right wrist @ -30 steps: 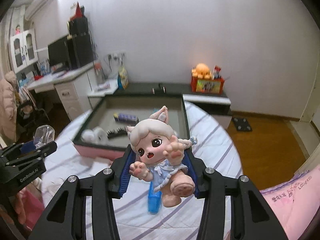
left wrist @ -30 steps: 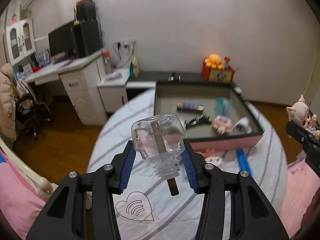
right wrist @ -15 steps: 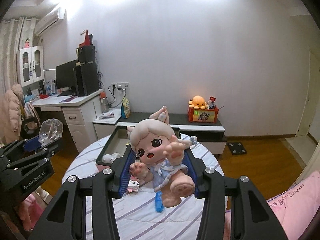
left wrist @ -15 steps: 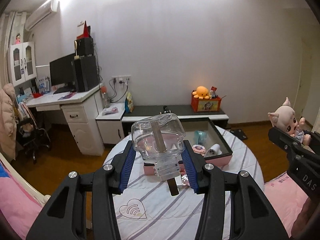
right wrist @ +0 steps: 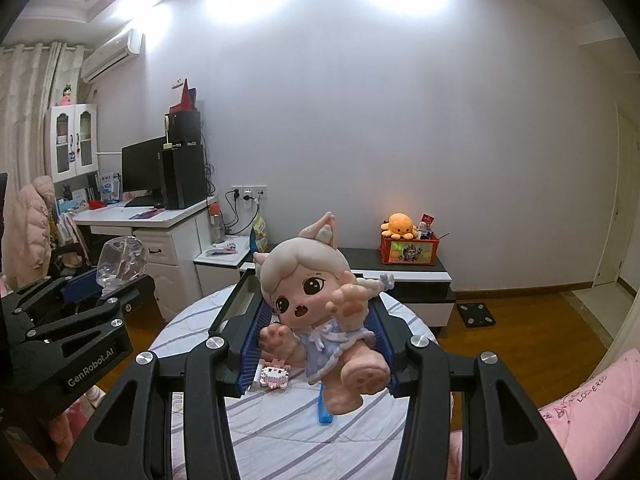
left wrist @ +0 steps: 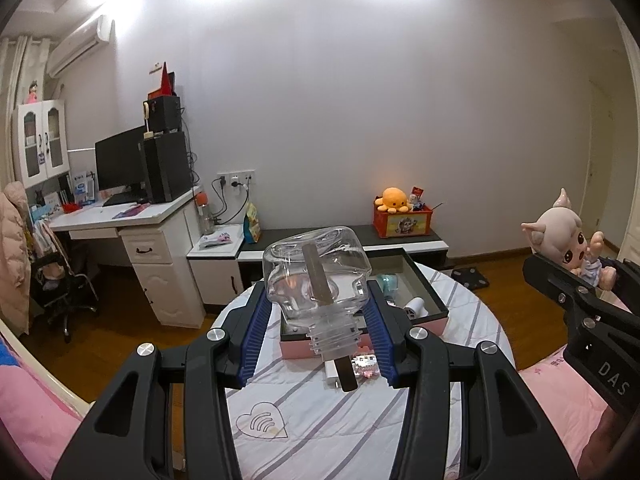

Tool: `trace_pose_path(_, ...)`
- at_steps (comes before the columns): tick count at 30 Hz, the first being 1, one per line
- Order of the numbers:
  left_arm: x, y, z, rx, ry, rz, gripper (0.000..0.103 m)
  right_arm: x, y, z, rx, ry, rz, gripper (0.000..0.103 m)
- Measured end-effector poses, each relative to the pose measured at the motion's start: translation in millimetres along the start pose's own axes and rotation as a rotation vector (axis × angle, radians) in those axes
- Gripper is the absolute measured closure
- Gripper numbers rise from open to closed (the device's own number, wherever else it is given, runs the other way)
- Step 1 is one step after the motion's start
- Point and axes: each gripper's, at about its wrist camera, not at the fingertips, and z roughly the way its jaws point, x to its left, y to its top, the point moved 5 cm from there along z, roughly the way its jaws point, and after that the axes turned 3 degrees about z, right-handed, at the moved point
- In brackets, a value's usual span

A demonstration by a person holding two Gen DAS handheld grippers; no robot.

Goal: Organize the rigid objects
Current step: 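Lift the glass bottle and doll and carry both over the pink box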

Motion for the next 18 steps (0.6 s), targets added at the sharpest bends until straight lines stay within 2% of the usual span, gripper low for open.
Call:
trace_pose_path(11, -1.4, 4.6, 34.8, 0.025, 0.013, -0.001, 0.055, 1.7, 3.1, 21.3, 0.007, -0.013, -0.002, 0.054)
trace_pose_path(18, -4.7, 25.6, 84.9, 0.026, -0.007, 0.023, 0.055, 0.7, 16.8, 75.6, 0.036, -0.015, -0.039, 0.054)
